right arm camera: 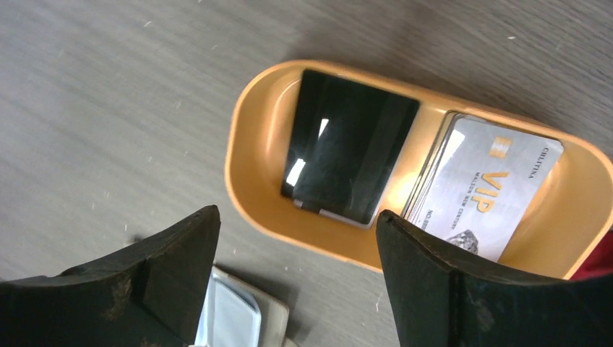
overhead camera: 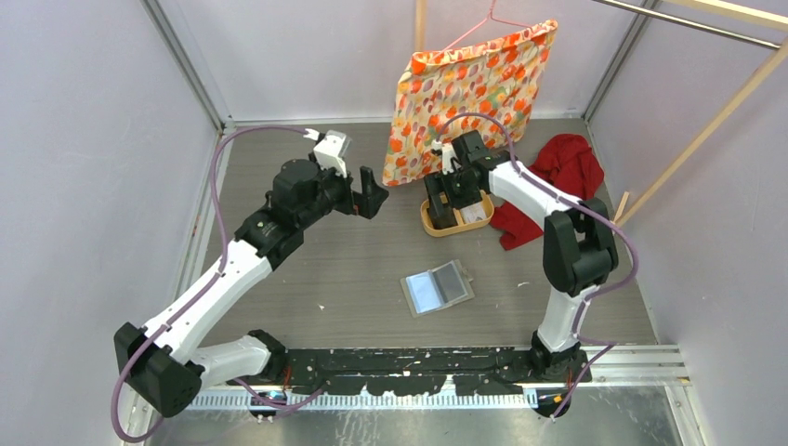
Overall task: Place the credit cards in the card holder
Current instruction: Pick up the credit card from the storage box.
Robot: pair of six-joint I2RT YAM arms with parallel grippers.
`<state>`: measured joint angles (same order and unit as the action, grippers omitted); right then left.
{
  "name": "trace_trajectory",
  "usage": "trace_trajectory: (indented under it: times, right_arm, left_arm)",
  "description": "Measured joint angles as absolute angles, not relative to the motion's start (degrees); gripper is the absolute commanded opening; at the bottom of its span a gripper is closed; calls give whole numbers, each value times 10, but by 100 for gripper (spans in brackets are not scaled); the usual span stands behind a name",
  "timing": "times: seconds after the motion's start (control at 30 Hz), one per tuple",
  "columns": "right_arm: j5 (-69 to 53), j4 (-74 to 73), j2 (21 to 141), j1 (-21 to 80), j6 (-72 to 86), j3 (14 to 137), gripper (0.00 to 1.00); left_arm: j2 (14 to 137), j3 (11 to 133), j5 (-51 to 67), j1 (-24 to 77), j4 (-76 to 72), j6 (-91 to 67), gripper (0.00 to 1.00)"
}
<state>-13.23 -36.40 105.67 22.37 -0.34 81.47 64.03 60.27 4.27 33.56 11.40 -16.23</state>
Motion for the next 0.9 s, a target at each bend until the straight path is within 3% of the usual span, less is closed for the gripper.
trace_trajectory:
  times: [0.9]
  right_arm:
    - [-51,-362,1185,234,47,887,78]
  left_arm:
    - [648,559,53,330,171,-70,99]
